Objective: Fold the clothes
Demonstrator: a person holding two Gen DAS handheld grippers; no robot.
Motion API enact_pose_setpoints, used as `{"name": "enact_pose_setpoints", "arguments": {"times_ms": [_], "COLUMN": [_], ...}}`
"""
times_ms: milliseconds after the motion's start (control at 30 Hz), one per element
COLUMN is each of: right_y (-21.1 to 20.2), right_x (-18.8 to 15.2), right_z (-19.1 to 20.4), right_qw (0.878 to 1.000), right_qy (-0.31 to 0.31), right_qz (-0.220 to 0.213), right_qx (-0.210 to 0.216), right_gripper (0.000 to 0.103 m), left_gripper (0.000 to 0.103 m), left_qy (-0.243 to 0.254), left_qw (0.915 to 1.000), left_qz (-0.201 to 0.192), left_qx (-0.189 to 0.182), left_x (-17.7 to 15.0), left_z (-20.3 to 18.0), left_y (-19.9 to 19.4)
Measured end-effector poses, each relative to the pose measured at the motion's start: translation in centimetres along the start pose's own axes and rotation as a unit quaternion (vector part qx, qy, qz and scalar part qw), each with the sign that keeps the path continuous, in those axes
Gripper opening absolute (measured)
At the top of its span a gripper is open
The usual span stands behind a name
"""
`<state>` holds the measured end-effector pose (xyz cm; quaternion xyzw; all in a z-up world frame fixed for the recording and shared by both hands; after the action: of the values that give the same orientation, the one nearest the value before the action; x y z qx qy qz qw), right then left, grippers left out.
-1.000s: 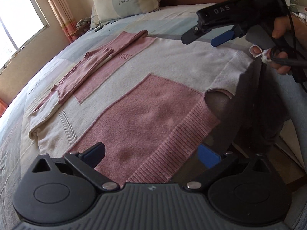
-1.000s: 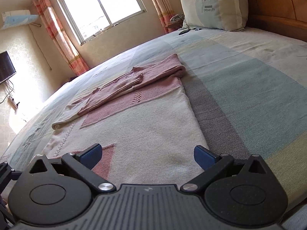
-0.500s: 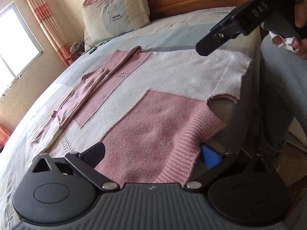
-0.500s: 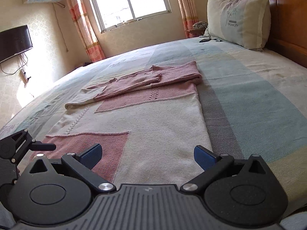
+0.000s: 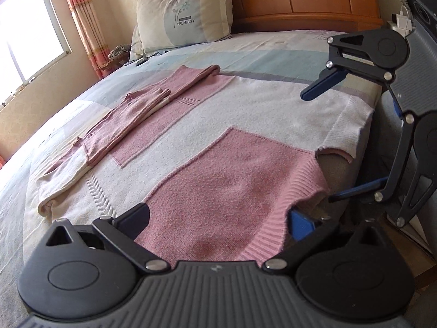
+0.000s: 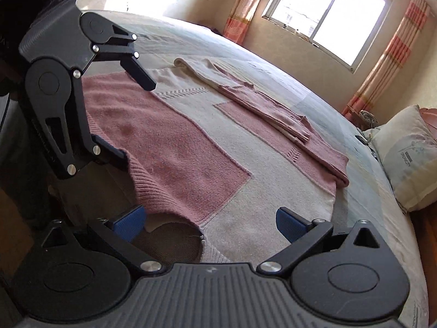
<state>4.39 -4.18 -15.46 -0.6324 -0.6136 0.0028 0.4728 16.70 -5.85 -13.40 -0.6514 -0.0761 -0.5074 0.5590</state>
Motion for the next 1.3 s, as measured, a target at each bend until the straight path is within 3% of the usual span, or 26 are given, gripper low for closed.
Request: {"name": "enact_pose_setpoints", "arguments": {"times_ms": [200,400,467,600,767,1033,1200,1300], "right_y": [1.1,1.5,1.5,1.0,0.6,2.3,3.8,3.6], "right_x": [1.2,2.0,1.8,1.9,1.9,1.7,2.3,2.1], "right_z": [2.5,4.2,4.0,2.9,2.1,3.3,3.2,2.8], "right_qw": [0.995,0.981,0.974,0.971,0.977,0.980,0.970,0.964], "right_qy": [-0.099,-0.187,-0.209,-0.202,-0.174,-0.168,-0.180,-0.180], "right_qz": [-0.010,-0.023,-0.020,-0.030,-0.032,-0.027,-0.019,-0.022], "right_qx": [-0.026,-0.056,-0.088,-0.123,-0.118,-0.108,-0.160,-0.193], "right_gripper": [0.103,0.103,0.103,0.103,0.103,0.103,0.103,0.103], "left_gripper": [0.102,0.102,0.102,0.102,0.102,0.102,0.102,0.103], "left_qy": [-0.016,0.005,0.015,0.040,0.072,0.046,0.090,0.145], "left_qw": [0.9998,0.9997,0.9993,0.9986,0.9969,0.9987,0.9947,0.9852], "left_qz": [-0.003,0.002,0.006,0.016,0.006,-0.012,-0.002,-0.013], "left_qx": [-0.008,-0.025,-0.034,-0.032,0.030,0.021,0.050,0.090], "left_x": [0.3,-0.3,-0.7,-1.2,-0.6,0.7,-1.1,-2.1], "left_z": [0.6,0.0,-0.5,-1.8,-1.5,-0.5,-0.9,-1.6], "left_y": [-0.5,-1.1,-1.0,0.0,1.0,-0.2,-0.4,-0.6]}}
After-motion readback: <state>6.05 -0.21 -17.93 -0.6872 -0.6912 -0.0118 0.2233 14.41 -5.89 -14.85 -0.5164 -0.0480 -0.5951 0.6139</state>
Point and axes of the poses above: each gripper's, at about its wrist camera, not at the fingertips, and y roughly the way its jaws point, z to its left, x to its top, the point moved 7 cm from there along y, roughly the way its jaws point, and after that the axes turned 12 degrees about -y, right-handed, at the moved point
